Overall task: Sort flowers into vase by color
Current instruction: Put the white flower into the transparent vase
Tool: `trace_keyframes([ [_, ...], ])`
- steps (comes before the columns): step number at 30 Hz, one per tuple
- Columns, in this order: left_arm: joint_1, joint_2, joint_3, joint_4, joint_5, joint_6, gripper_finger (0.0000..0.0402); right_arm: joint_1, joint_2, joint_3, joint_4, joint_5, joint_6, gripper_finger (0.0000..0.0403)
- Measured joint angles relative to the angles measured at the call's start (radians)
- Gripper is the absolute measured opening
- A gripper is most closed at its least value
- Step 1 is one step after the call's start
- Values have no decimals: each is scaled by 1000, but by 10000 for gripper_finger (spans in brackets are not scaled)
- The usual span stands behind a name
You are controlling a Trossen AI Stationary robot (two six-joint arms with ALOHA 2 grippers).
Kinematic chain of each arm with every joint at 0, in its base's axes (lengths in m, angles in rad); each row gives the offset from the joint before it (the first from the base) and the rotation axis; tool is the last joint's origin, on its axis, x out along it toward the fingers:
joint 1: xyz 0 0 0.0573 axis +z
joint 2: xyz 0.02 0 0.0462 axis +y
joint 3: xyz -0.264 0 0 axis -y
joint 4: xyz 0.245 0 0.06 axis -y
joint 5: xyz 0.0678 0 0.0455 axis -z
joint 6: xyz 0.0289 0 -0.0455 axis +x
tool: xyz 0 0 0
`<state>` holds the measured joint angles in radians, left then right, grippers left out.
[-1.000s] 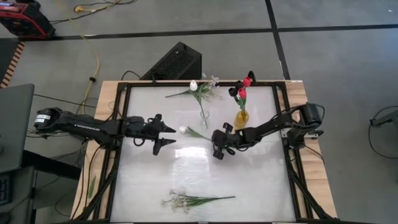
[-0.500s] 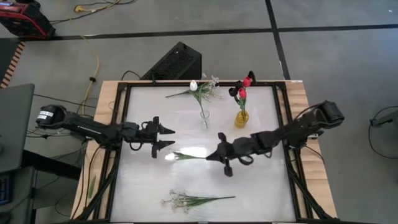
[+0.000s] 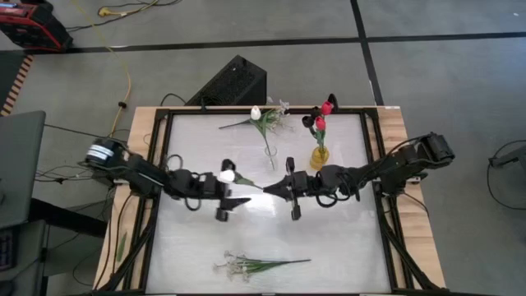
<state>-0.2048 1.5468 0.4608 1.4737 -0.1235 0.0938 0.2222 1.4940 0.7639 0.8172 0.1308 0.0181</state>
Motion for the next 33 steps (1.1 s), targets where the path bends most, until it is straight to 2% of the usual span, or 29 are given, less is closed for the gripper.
trace_keyframes([
  [4, 2, 79, 135, -33, -45, 24, 222, -1, 0, 0, -12, -1, 6, 20],
  [7, 4, 92, 184, -69, -86, 45, 222, 8, 0, 0, -14, -1, 6, 20],
  [19, -8, 82, 187, -69, -83, 55, 214, 24, 0, 0, -11, -2, -46, 20],
  [21, -8, 82, 187, -58, -83, 57, 193, 24, 0, 0, -10, -1, -46, 21],
  [23, -8, 82, 187, -57, -82, 59, 155, 24, 0, 0, -8, 0, -50, 24],
  [27, -9, 82, 187, -60, -72, 65, 36, 23, 0, 0, -9, 6, -53, 42],
  [28, -9, 82, 187, -60, -71, 69, 19, 21, 0, 0, -12, 6, -53, 48],
  [33, -9, 78, 187, -65, -104, 57, 2, 11, 0, 0, -19, 5, -129, 77],
])
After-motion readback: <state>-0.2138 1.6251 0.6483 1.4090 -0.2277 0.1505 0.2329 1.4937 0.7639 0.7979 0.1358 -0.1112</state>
